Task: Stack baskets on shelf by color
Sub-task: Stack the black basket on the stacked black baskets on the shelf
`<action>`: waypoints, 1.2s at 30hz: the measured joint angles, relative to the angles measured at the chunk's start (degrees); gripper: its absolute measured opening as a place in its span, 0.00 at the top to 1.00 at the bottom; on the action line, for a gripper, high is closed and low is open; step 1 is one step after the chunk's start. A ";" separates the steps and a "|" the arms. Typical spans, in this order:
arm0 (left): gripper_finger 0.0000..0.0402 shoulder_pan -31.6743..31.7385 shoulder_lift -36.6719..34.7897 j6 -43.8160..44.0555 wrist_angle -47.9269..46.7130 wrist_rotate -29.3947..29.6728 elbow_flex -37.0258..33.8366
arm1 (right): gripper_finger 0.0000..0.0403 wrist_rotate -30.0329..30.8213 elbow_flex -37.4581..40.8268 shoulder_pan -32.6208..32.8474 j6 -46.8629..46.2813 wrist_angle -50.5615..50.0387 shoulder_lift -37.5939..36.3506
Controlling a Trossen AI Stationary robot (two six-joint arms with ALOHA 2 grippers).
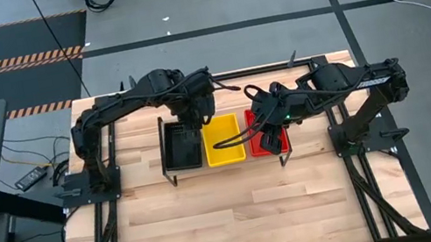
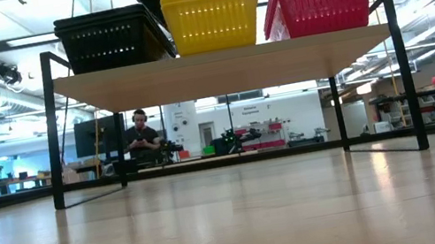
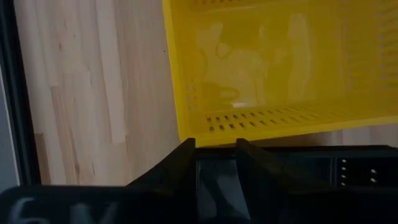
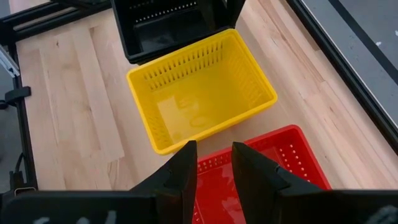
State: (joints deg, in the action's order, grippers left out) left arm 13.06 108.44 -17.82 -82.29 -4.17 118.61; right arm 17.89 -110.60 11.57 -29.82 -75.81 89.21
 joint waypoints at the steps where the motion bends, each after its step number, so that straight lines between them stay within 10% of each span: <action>1: 0.70 0.00 0.00 0.00 -0.30 0.18 0.00 | 0.74 0.00 0.00 0.00 0.00 -0.01 0.00; 36: 0.71 -4.04 -0.44 0.17 -1.59 -3.20 0.07 | 0.74 0.46 -0.01 0.00 -0.27 0.15 0.00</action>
State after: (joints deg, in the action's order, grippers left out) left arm 9.02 108.01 -17.65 -83.88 -7.37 118.67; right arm 18.35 -110.61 11.57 -30.10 -75.67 89.21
